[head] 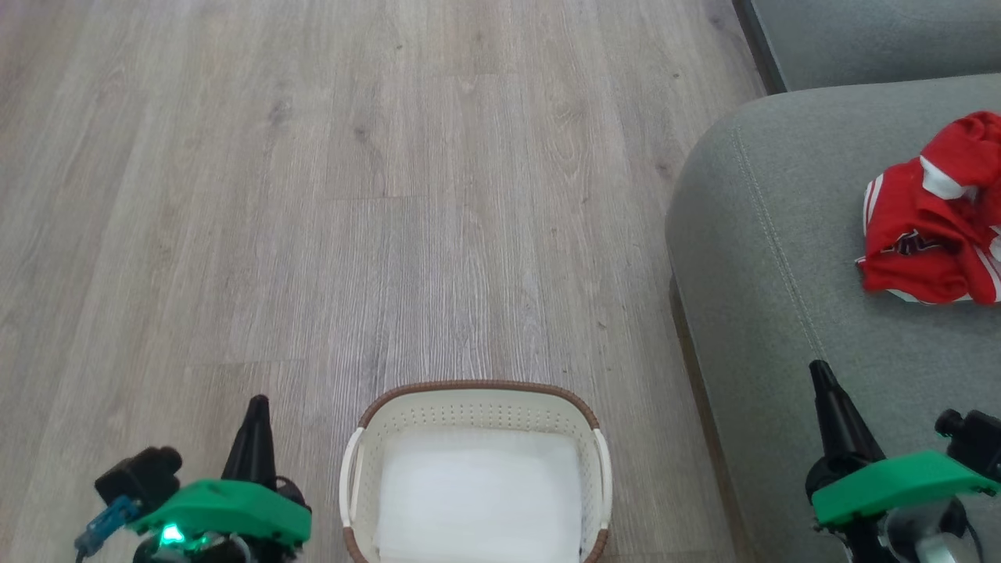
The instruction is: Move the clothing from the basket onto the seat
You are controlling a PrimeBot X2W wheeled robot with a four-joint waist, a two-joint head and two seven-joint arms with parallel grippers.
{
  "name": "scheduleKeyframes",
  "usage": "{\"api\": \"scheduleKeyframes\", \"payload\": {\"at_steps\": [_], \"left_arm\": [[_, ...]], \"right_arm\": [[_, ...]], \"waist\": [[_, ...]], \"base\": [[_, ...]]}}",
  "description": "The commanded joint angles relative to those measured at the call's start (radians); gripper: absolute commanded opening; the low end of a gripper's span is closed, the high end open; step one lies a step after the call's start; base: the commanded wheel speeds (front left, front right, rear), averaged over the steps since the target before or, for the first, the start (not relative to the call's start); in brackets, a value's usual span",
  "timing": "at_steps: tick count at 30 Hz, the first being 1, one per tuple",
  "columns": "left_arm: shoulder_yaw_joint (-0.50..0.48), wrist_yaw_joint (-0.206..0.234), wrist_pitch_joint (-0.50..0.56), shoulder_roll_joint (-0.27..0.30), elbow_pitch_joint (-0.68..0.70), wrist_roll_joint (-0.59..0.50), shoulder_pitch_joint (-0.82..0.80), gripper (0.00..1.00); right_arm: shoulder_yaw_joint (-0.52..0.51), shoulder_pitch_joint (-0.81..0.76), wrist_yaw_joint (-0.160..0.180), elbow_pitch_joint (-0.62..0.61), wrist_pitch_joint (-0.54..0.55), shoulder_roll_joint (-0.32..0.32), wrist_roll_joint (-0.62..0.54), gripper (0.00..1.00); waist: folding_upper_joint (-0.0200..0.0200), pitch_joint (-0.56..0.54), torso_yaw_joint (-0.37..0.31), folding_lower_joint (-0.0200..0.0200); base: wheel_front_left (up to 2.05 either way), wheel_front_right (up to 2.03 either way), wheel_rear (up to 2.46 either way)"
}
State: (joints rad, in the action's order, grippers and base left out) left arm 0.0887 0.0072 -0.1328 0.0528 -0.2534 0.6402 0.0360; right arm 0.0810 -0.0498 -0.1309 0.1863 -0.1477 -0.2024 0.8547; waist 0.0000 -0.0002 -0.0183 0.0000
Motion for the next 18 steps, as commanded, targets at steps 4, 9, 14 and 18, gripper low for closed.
{"api": "scheduleKeyframes", "payload": {"at_steps": [4, 9, 14, 18], "left_arm": [[-0.028, -0.015, 0.015, 0.001, 0.029, 0.061, -0.060, 0.00], [-0.038, -0.023, 0.029, 0.001, 0.027, 0.119, -0.065, 0.00], [-0.049, -0.031, 0.043, 0.001, 0.026, 0.176, -0.070, 0.00], [-0.058, -0.037, 0.055, 0.001, 0.025, 0.221, -0.075, 0.00]], "right_arm": [[-0.015, 0.058, 0.000, -0.023, 0.017, 0.000, 0.052, 0.00], [-0.025, 0.064, 0.000, -0.018, 0.032, 0.008, 0.097, 0.00], [-0.035, 0.070, 0.000, -0.013, 0.046, 0.017, 0.143, 0.00], [-0.043, 0.075, 0.000, -0.009, 0.057, 0.024, 0.179, 0.00]], "waist": [[0.0000, 0.000, 0.001, 0.0000], [0.0000, 0.000, 0.002, 0.0000], [0.0000, 0.001, 0.003, 0.0000], [0.0000, 0.001, 0.004, 0.0000]], "base": [[0.00, 0.00, 0.00], [0.00, 0.00, 0.00], [0.00, 0.00, 0.00], [0.00, 0.00, 0.00]]}}
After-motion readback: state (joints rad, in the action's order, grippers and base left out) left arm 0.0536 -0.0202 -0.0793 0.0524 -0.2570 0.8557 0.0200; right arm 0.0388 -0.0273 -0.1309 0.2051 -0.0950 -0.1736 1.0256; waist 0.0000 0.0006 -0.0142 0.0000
